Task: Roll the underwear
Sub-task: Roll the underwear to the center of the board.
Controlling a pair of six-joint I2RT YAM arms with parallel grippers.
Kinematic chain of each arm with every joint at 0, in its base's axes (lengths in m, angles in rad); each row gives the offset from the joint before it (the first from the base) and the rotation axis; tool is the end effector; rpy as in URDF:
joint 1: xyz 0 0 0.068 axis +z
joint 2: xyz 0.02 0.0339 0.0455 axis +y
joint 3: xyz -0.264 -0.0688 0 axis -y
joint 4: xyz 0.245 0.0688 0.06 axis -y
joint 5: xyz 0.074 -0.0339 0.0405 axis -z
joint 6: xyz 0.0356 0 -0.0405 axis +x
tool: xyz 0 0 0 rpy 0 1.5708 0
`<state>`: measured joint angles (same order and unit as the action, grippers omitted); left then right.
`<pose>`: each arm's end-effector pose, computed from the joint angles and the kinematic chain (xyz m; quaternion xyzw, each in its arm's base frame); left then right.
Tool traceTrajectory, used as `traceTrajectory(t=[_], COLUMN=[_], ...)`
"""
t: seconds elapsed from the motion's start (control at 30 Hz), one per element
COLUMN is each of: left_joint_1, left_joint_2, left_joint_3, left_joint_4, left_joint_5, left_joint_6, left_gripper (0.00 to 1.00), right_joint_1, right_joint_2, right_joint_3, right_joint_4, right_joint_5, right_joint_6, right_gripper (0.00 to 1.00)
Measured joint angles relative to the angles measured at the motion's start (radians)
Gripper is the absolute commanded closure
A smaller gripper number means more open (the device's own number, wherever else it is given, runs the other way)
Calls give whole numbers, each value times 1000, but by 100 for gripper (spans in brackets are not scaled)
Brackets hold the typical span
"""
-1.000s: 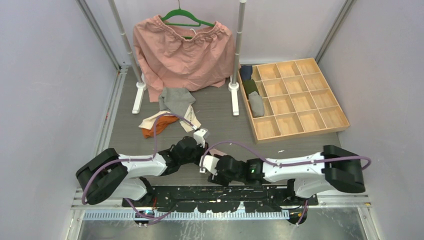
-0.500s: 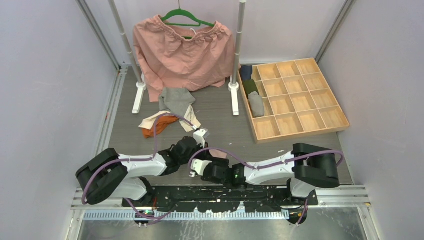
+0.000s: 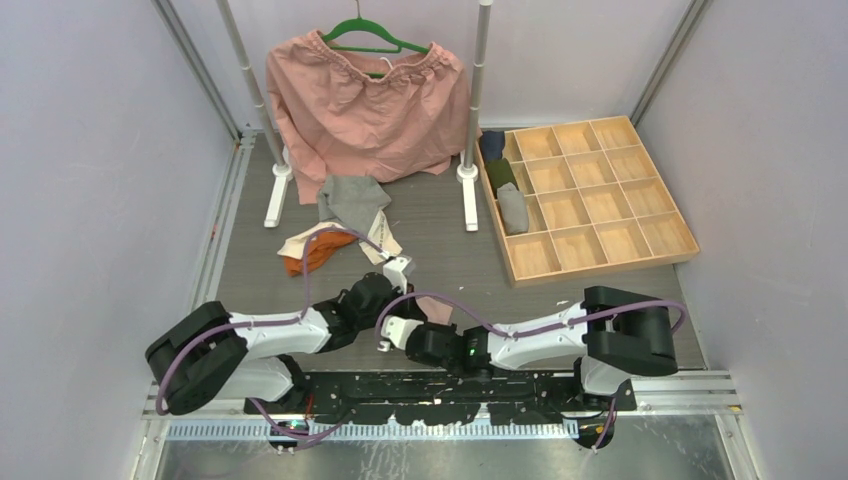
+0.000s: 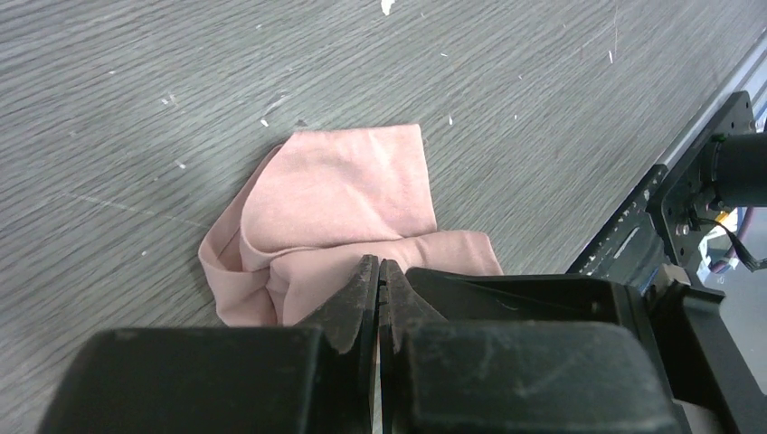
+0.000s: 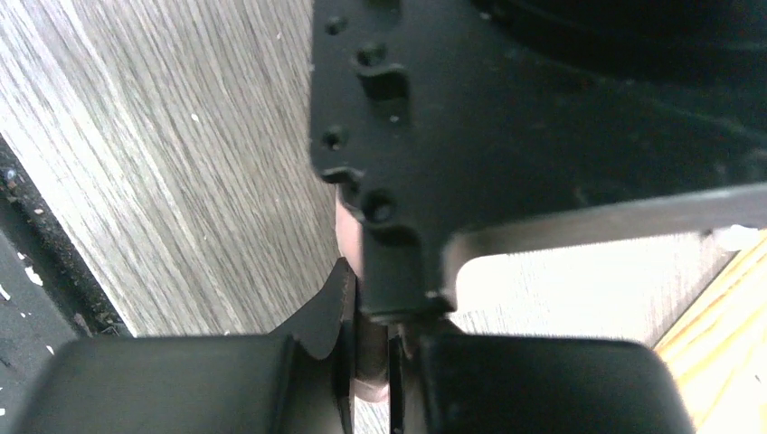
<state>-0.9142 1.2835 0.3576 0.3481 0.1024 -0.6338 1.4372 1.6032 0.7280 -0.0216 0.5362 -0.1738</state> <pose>0.1388 -0.1860 0.1472 0.1468 0.8661 -0.3647 0.3087 0.0576 0.2918 0.1460 -0.5956 0.6936 -0.0135 0.4049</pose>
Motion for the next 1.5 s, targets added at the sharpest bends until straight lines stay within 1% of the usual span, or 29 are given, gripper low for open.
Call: traceTrajectory(t=[0.17,0.33,0.43,0.63,0.9,1.03,1.13,1.3,1.37,1.5], left_joint_1=[16,27,31,32,32,32,32,32,32,32], left_joint_2=[-107,-253,-357,-507,-630,-637,-606,-512,-464,-388], left_joint_3=[-1,-3,-13,-53,-113,-117,-117,-116,-109,-85], left_joint_4=[-95,-204,-261,-342,-427,-423,-396,-338,-318,-278], left_joint_5=[-76,-187,-228,-261,-247,-210,-176,-129,-111,-89], left_joint_6=[-32,-50,-60,-65,-64,-53,-37,-20,-11,-3], left_gripper=[99,99,99,99,99,99,99,99,99,99], right_joint_1=[-59,-120,-168,-294,-418,-471,-505,-550,-567,-596], right_joint_2=[-24,-55,-68,-98,-78,-43,-16,30,46,77], right_joint_3=[-2,-6,-19,-46,-54,-54,-54,-67,-87,-119], right_joint_4=[14,55,60,73,100,136,169,250,308,403], right_joint_5=[-107,-306,-406,-601,-832,-939,-1009,-1107,-1141,-1188], right_joint_6=[35,80,130,232,352,419,470,568,616,708], right_gripper=[96,95,94,93,93,93,93,93,93,89])
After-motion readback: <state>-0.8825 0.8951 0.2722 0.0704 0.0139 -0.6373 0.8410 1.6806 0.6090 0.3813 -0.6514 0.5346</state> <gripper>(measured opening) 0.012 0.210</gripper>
